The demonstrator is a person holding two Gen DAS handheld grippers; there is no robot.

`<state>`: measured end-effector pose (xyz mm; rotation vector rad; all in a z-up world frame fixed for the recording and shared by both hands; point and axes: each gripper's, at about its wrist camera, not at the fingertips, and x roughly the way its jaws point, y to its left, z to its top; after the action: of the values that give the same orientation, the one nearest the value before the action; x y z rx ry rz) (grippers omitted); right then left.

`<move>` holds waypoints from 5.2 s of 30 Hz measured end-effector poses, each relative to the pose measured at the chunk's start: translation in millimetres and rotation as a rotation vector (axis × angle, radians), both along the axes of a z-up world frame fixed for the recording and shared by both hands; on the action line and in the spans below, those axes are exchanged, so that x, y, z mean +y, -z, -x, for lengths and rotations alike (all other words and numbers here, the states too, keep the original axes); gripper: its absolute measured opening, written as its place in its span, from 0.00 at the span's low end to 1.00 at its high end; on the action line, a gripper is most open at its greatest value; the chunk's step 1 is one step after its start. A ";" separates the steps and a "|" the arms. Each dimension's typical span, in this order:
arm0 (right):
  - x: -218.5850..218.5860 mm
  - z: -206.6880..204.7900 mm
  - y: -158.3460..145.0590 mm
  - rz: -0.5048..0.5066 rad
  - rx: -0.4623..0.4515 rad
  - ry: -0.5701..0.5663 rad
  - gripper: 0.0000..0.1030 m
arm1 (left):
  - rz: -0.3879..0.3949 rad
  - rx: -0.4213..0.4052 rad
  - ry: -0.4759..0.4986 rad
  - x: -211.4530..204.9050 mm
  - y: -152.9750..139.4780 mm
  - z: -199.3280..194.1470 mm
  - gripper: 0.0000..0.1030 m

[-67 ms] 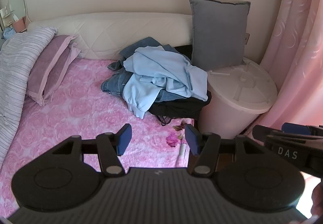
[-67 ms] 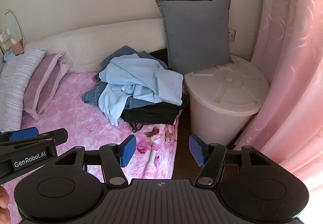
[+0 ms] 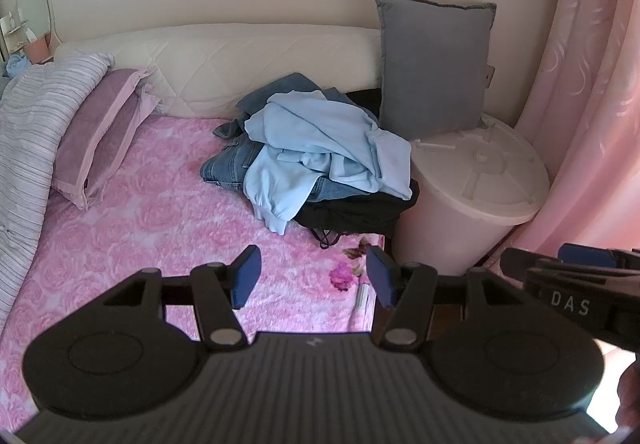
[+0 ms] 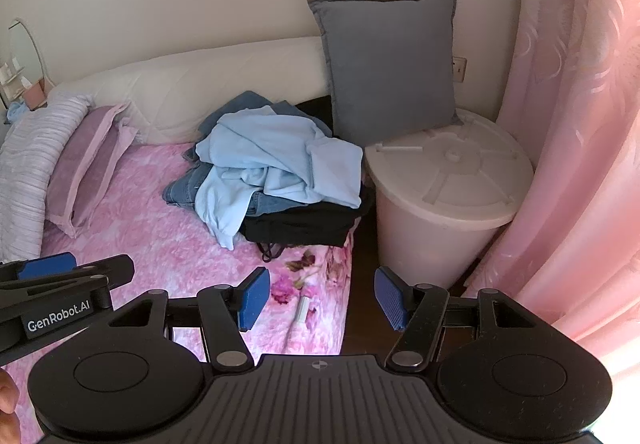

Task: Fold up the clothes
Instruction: 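Move both grippers toward the clothes pile on the bed, then grasp the light blue sweatshirt with the left gripper while the right gripper grasps it too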

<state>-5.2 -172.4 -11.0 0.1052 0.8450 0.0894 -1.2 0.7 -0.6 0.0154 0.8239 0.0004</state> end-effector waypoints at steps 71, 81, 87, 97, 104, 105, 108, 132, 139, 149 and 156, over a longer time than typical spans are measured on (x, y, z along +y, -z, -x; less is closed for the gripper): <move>-8.5 -155.8 43.6 -0.044 0.085 -0.129 0.60 | 0.028 0.152 -0.059 24.9 50.1 -160.1 0.55; -20.9 -200.0 55.2 -0.044 0.138 -0.123 0.60 | 0.021 0.191 -0.043 11.4 62.7 -205.9 0.55; -19.7 -220.3 64.4 -0.057 0.167 -0.137 0.60 | 0.022 0.225 -0.047 14.0 73.0 -223.3 0.55; -11.0 -243.9 74.2 -0.048 0.190 -0.140 0.60 | 0.021 0.257 -0.035 16.5 84.1 -246.3 0.55; -13.2 -259.0 80.8 -0.051 0.198 -0.113 0.60 | 0.028 0.274 -0.023 17.4 92.2 -263.1 0.55; -13.3 -261.4 81.6 -0.051 0.197 -0.111 0.60 | 0.030 0.277 -0.023 18.1 93.6 -265.4 0.55; -13.4 -268.3 84.4 -0.047 0.195 -0.111 0.60 | 0.036 0.284 -0.025 20.0 97.5 -272.3 0.55; -26.7 -349.2 140.0 -0.044 0.259 -0.102 0.56 | 0.091 0.377 -0.007 19.8 152.7 -354.6 0.51; -21.4 -379.5 168.2 -0.062 0.293 -0.123 0.53 | 0.110 0.413 -0.005 18.1 178.2 -390.9 0.48; -5.5 -417.9 229.5 -0.044 0.358 -0.161 0.42 | 0.143 0.453 -0.063 31.5 220.0 -433.1 0.48; -15.2 -430.8 254.5 -0.002 0.355 -0.115 0.12 | 0.209 0.463 -0.119 44.5 241.9 -456.1 0.48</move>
<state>425.6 -187.6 -265.5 0.0745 1.2054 0.1834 454.9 45.2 -242.5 -0.2384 1.2835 0.0235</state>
